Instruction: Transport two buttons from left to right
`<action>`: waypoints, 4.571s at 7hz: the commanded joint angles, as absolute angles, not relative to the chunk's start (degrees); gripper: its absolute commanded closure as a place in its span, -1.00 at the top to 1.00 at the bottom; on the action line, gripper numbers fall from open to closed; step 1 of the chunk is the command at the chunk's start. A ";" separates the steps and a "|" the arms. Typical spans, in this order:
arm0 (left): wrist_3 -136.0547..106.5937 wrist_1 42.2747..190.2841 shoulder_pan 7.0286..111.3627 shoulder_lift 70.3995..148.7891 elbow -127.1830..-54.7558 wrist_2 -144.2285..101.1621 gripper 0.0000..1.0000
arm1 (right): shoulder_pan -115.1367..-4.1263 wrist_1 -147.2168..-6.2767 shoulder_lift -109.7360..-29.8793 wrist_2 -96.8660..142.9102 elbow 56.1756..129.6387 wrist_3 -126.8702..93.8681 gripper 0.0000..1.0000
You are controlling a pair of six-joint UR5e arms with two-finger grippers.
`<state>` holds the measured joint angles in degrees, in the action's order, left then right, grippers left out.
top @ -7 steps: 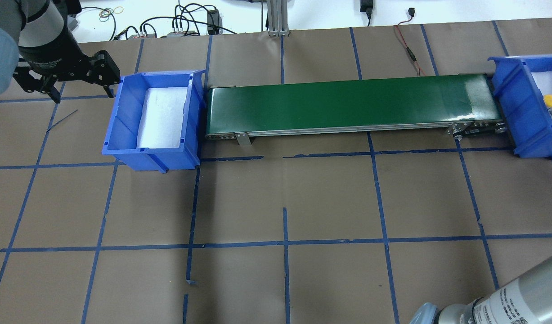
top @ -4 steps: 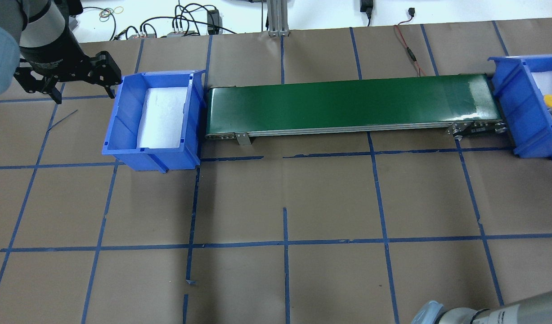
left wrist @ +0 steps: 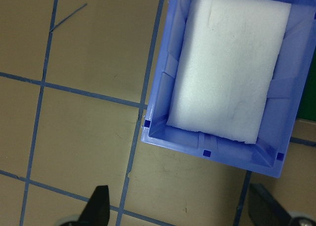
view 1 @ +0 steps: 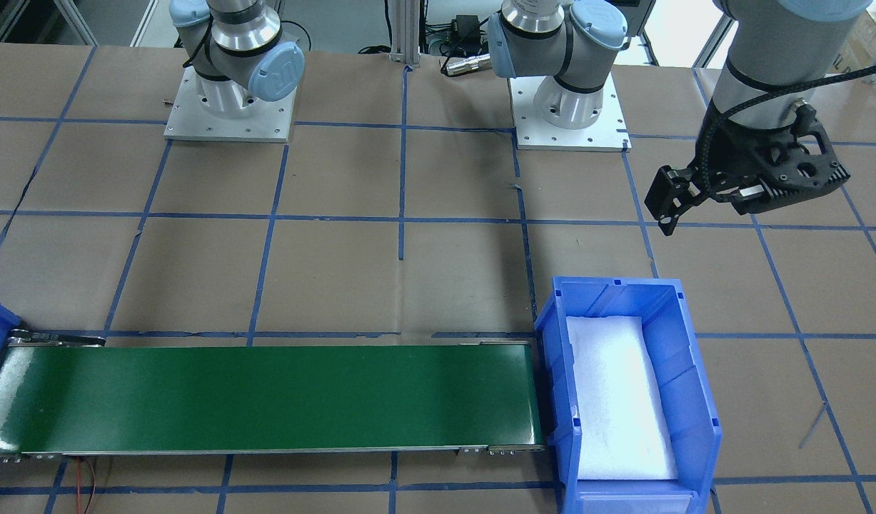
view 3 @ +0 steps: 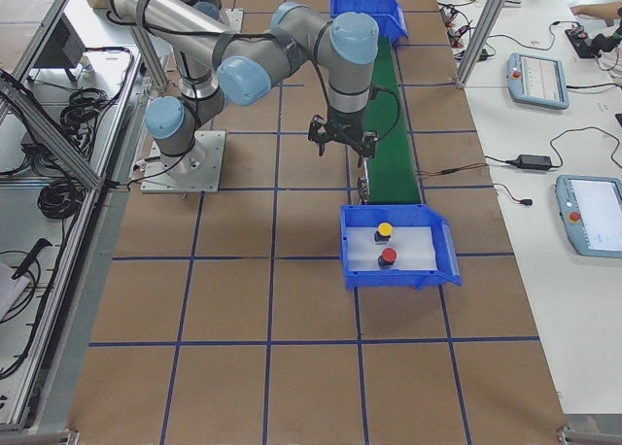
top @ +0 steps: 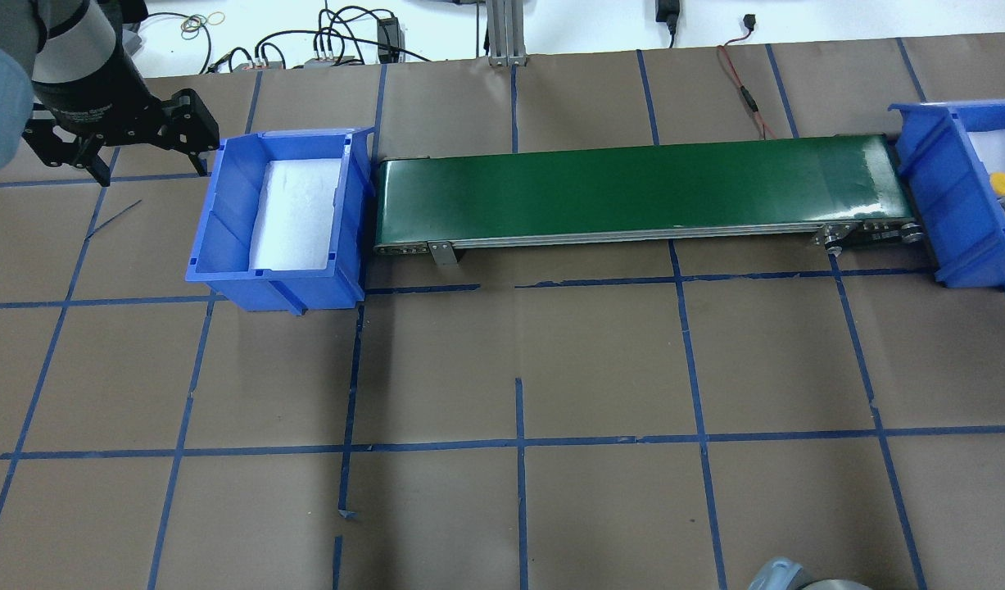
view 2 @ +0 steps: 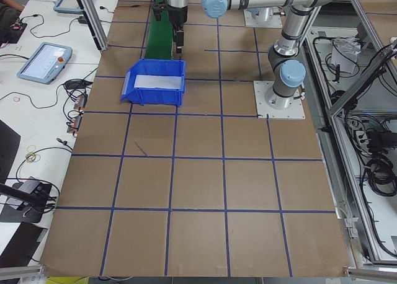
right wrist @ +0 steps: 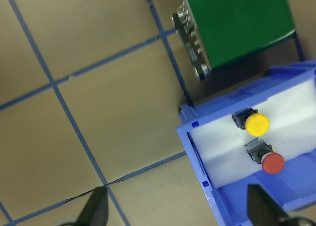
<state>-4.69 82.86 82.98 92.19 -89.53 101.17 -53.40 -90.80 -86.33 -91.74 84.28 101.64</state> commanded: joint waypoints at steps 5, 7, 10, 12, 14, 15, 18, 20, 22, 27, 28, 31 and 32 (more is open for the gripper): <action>-4.48 82.62 82.88 92.46 -90.00 101.07 1.00 | -87.08 -92.63 -86.23 -95.19 84.73 45.61 1.00; -4.48 82.62 82.97 92.46 -89.91 101.16 1.00 | -89.03 -93.61 -85.87 -95.19 84.73 32.49 1.00; -4.57 82.62 82.88 92.46 -89.91 101.16 1.00 | -89.12 -92.90 -86.13 -94.05 84.11 15.00 1.00; -4.66 82.62 82.88 92.46 -89.91 101.16 1.00 | -89.12 -92.90 -85.70 -90.71 83.06 10.02 1.00; -4.66 82.62 82.88 92.55 -89.91 101.16 1.00 | -89.12 -92.99 -85.61 -90.79 83.41 10.11 1.00; -4.66 82.62 82.97 92.55 -89.91 101.16 1.00 | -89.12 -92.99 -85.61 -90.79 83.50 10.11 1.00; -4.66 82.62 82.97 92.55 -89.91 101.16 1.00 | -89.12 -92.90 -85.61 -91.40 83.58 10.11 1.00; -4.66 82.62 82.88 92.55 -89.91 101.16 1.00 | -89.12 -92.90 -85.61 -91.41 83.67 10.11 1.00; -4.75 82.62 82.88 92.55 -89.91 101.16 1.00 | -89.03 -92.81 -85.61 -91.49 83.76 10.37 1.00; -4.75 82.62 82.88 92.55 -89.91 101.16 1.00 | -86.31 -91.41 -85.52 -91.41 83.94 13.18 1.00; -4.75 82.53 82.88 92.55 -89.91 101.16 1.00 | -86.40 -91.41 -85.52 -91.41 83.94 13.18 1.00; -4.75 82.53 82.88 92.55 -89.91 101.16 1.00 | -86.48 -91.41 -85.60 -91.41 84.02 13.18 1.00; -4.75 82.53 82.88 92.55 -89.91 101.16 1.00 | -86.48 -91.41 -85.61 -91.41 84.02 13.18 1.00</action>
